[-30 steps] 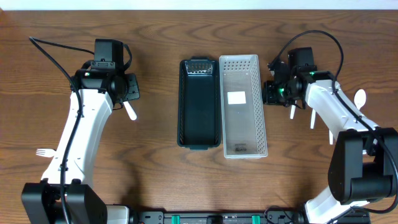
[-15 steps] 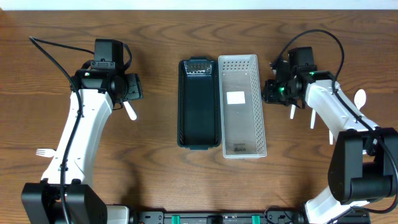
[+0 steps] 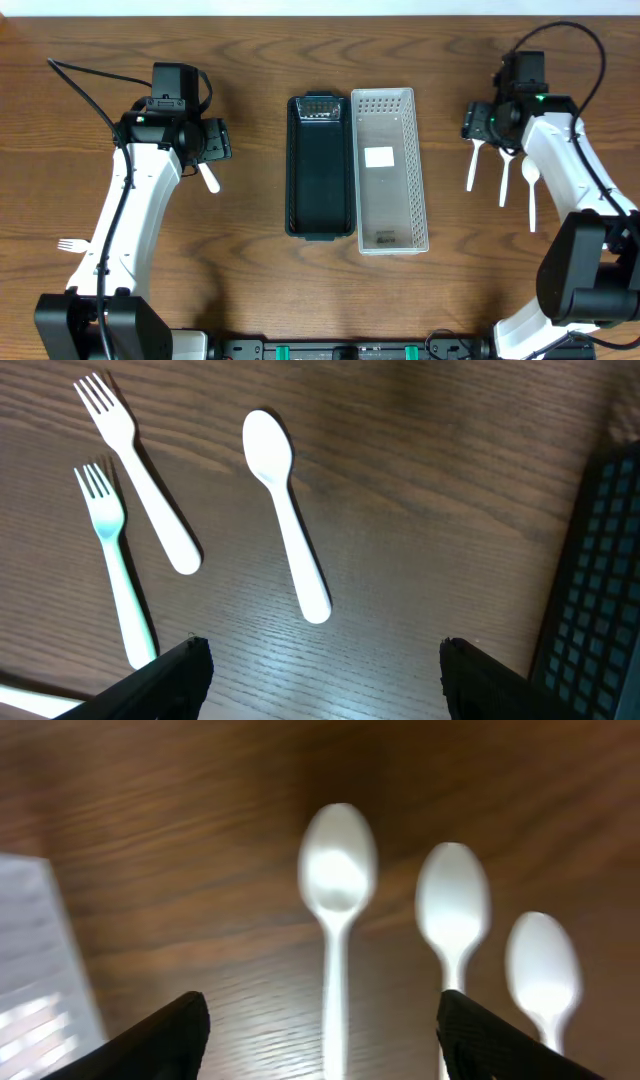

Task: Pack container
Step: 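Lower the right gripper and grasp the leftmost white spoon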

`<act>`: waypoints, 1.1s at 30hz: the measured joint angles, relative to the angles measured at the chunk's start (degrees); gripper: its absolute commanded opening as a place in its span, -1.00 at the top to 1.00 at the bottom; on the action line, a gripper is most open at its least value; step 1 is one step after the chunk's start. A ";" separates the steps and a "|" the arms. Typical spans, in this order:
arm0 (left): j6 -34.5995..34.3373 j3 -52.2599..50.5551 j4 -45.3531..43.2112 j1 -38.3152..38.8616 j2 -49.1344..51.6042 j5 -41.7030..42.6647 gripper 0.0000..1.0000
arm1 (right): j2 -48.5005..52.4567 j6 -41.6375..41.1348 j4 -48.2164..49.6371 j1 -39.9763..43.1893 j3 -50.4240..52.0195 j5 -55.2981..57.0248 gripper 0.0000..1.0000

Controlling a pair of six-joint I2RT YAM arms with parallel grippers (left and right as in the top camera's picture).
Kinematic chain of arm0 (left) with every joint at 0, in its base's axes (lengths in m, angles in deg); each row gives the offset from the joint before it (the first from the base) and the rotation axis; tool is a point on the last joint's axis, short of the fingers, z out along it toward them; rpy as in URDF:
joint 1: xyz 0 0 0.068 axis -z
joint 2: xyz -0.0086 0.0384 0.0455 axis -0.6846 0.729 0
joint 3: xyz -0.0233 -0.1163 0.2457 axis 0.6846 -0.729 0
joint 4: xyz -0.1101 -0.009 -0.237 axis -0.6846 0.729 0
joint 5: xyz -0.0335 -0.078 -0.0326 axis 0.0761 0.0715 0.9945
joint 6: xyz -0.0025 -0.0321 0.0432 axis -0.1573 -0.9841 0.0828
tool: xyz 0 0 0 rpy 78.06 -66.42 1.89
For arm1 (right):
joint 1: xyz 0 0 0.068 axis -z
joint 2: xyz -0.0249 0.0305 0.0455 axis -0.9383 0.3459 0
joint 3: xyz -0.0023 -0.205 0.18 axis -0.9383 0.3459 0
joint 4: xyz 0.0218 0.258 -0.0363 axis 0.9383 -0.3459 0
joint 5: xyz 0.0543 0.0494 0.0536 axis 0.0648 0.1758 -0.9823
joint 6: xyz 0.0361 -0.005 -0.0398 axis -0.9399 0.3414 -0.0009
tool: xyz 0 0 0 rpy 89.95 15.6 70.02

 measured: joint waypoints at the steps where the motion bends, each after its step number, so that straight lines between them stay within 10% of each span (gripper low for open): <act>1: 0.02 0.00 0.00 0.00 0.00 0.00 -0.52 | 0.22 -0.22 0.02 0.63 0.00 0.50 -0.56; 33: 0.00 0.00 0.00 0.00 0.00 0.02 -0.53 | 13.70 -0.13 1.81 -0.04 -0.20 0.17 -0.65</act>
